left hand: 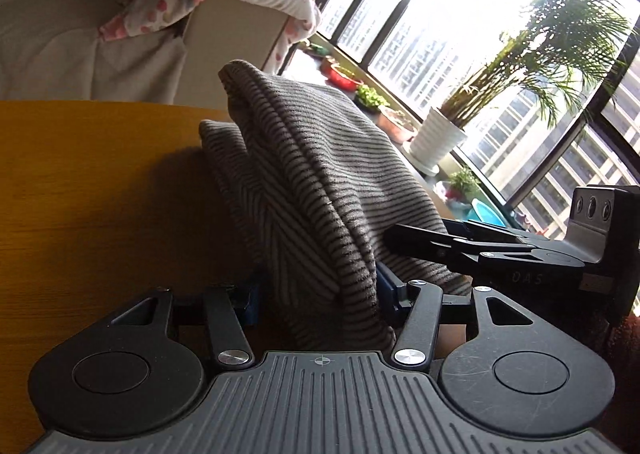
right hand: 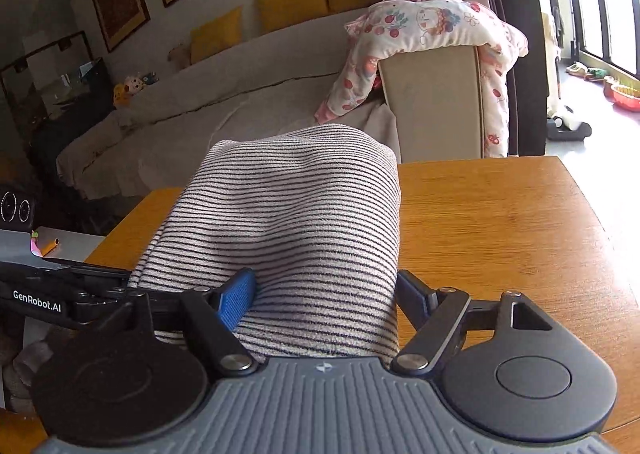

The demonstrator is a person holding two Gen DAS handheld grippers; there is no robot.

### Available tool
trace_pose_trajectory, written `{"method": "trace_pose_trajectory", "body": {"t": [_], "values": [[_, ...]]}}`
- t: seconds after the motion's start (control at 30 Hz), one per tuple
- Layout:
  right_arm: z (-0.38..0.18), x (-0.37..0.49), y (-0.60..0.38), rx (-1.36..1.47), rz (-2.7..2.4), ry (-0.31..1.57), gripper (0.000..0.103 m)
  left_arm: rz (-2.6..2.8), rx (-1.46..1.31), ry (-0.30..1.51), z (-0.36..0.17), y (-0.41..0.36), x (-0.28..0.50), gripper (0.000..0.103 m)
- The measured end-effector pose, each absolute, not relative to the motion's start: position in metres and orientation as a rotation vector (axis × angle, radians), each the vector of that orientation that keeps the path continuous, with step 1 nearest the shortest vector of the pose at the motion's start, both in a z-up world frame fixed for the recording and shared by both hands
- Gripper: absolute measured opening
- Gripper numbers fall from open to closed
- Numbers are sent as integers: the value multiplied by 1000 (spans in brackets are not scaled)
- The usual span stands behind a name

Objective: Fold clothes
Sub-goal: 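Lower the folded sweater onto the table and open both tools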

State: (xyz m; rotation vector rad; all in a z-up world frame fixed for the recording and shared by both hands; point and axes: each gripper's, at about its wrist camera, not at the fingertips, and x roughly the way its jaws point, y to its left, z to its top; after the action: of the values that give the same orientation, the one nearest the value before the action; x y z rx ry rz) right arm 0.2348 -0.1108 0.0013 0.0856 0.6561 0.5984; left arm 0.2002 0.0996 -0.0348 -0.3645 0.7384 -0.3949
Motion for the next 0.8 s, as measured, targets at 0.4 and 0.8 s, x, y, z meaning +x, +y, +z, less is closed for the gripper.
{"method": "trace_pose_trajectory", "body": {"t": [0.4,0.8], "values": [[30,185,-69,-155,672,413,81,-346,-394,619,6,121,249,65],[26,200,-66,14,771,594,86,-357,-364,668,-19,119,323,67]]}}
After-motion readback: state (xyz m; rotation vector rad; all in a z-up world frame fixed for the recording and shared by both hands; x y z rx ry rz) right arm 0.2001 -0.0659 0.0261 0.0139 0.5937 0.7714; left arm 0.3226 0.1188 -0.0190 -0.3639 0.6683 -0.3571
